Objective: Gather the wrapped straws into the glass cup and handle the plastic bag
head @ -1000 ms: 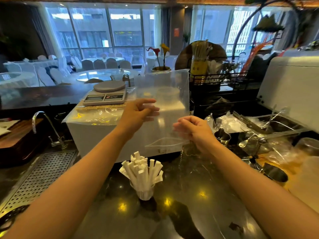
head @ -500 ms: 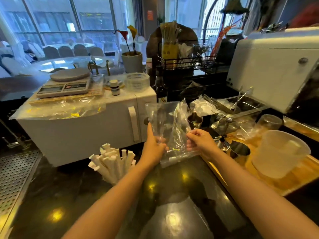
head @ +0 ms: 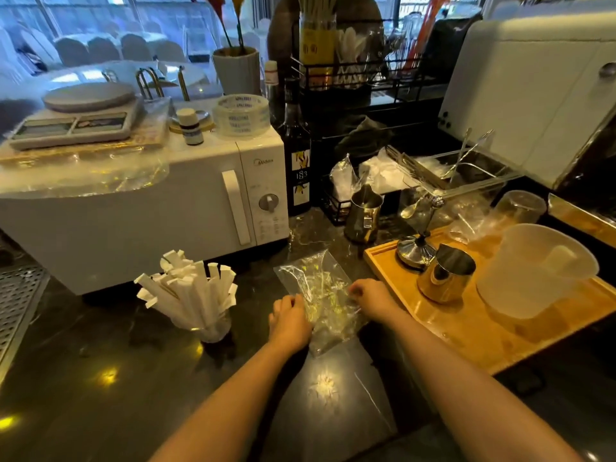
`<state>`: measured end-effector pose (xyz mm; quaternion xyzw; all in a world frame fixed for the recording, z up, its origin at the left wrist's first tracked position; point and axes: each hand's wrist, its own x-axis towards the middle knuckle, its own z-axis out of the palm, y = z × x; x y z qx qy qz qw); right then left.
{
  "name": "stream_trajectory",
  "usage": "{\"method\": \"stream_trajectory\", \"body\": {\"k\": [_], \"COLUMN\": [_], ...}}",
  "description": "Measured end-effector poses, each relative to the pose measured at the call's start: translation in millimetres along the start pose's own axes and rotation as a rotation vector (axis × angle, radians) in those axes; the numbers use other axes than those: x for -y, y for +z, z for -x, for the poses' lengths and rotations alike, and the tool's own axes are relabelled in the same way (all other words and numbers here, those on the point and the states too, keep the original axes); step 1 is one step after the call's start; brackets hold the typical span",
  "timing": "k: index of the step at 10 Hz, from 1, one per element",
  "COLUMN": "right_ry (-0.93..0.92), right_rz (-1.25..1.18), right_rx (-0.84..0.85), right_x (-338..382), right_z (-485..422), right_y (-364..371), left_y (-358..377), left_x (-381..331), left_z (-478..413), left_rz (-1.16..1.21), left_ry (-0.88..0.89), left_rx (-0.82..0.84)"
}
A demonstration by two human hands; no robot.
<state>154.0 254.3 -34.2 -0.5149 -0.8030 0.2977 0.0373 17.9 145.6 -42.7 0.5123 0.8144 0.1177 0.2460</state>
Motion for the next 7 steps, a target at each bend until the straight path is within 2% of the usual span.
{"method": "stream_trajectory", "body": {"k": [1, 3, 4, 5, 6, 7], "right_ry": [-0.061, -0.074, -0.069, -0.059, -0.104, -0.195], "right_rz": [0.230, 0.503, 0.536, 0.422, 0.336, 0.261], "right_rx": [0.069, 0.139, 0.177, 0.147, 0.047, -0.112], "right_x": [-0.6, 4.7, 7.2, 17.9, 35.3, 62.4], "right_z": [-2.0, 0.9, 1.3, 4.2, 2.9, 6.7], "right_y": [4.4, 2.8, -1.1, -10.9, -26.0, -45.3], "left_y": [4.8, 3.3, -2.4, -16.2, -35.0, -65.7], "left_x": [10.1, 19.1, 16.6, 7.5, -5.2, -21.4], "left_z": [-4.3, -11.6, -13.1, -11.0, -9.4, -7.2], "left_rz": [-0.157, -0.280, -0.255, -0.171, -0.116, -0.170], "left_ry": [-0.034, 0.007, 0.009, 0.027, 0.097, 0.212], "left_rx": [0.026, 0.134, 0.172, 0.155, 0.080, -0.081]}}
